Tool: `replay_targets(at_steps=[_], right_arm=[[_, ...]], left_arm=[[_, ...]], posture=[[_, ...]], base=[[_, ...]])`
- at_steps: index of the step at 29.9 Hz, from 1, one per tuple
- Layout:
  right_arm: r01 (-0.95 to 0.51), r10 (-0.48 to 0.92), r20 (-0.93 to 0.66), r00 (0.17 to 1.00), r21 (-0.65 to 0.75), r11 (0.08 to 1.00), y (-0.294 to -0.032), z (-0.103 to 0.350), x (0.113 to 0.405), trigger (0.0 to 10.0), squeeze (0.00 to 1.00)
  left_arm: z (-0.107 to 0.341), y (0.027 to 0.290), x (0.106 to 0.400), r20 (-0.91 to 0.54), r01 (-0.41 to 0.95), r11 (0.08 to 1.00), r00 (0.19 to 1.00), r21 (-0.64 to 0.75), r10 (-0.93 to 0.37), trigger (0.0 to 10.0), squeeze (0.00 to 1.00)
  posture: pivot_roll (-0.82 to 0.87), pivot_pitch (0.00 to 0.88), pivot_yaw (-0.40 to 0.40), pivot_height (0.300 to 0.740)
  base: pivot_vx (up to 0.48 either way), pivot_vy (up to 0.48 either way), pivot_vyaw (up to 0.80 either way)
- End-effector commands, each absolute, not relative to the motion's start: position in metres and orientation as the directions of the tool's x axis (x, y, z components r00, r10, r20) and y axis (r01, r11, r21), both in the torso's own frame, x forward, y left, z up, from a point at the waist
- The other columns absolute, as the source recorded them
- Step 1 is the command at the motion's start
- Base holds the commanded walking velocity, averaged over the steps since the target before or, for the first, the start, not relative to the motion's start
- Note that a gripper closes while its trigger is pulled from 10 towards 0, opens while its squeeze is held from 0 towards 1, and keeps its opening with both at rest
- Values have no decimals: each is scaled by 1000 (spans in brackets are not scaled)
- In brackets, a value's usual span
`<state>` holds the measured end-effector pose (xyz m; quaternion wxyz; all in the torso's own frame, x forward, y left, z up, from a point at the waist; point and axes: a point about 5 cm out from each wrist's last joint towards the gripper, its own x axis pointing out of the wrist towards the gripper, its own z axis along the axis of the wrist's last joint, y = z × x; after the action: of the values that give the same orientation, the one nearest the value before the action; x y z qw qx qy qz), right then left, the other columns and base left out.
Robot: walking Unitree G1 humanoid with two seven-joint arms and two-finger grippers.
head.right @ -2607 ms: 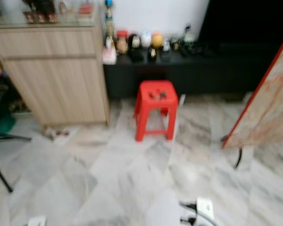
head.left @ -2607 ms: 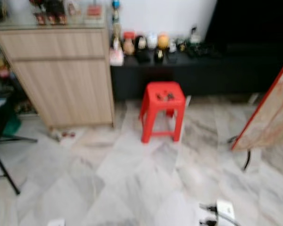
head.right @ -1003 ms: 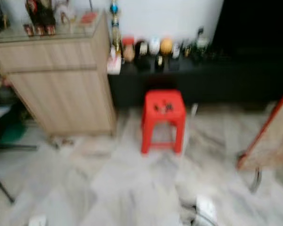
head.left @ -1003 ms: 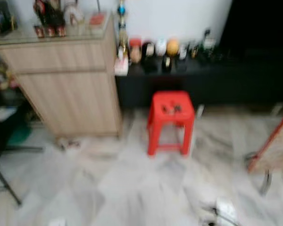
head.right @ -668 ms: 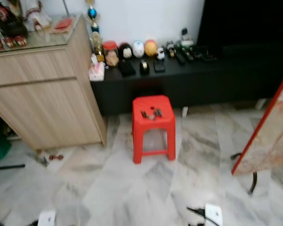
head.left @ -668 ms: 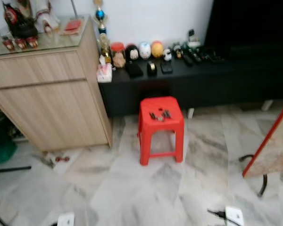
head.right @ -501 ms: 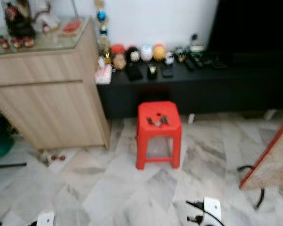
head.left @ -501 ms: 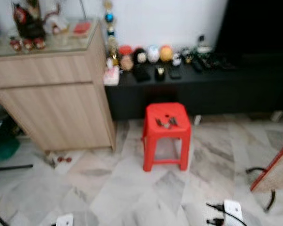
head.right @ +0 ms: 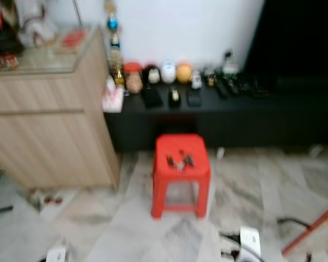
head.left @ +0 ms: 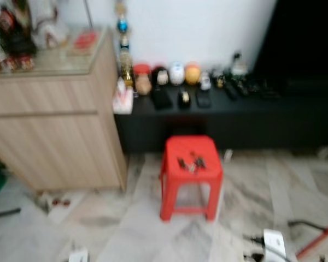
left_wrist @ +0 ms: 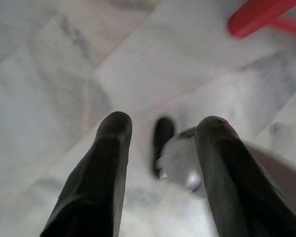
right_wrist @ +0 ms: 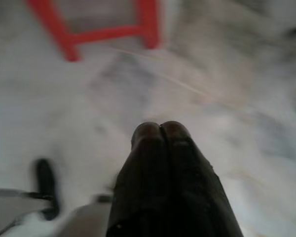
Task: Hang keys on a hook
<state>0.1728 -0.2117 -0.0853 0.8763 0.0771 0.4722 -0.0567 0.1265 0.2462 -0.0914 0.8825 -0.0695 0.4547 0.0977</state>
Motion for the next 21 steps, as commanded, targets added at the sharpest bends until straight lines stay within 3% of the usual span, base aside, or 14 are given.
replay_targets(at_steps=[1, 8, 21], right_arm=[[204, -65, -846, 529, 52, 978, -226, -87, 163, 10000, 0], [219, -87, -845, 527, 37, 975, -225, -88, 160, 10000, 0], [216, -70, -833, 549, 61, 975, -224, -88, 160, 10000, 0]], left_arm=[[-91, 239, 132, -809, -239, 969, 579, -56, 96, 10000, 0], [-92, 243, 128, -812, -246, 968, 573, -42, 110, 10000, 0], [-88, 245, 129, -752, -319, 943, 643, -90, 146, 10000, 0]], posture=[[-55, 0, -33, 740], [-51, 0, -23, 740], [-47, 0, -22, 740]], base=[[394, 0, 0], [387, 0, 0], [0, 0, 0]])
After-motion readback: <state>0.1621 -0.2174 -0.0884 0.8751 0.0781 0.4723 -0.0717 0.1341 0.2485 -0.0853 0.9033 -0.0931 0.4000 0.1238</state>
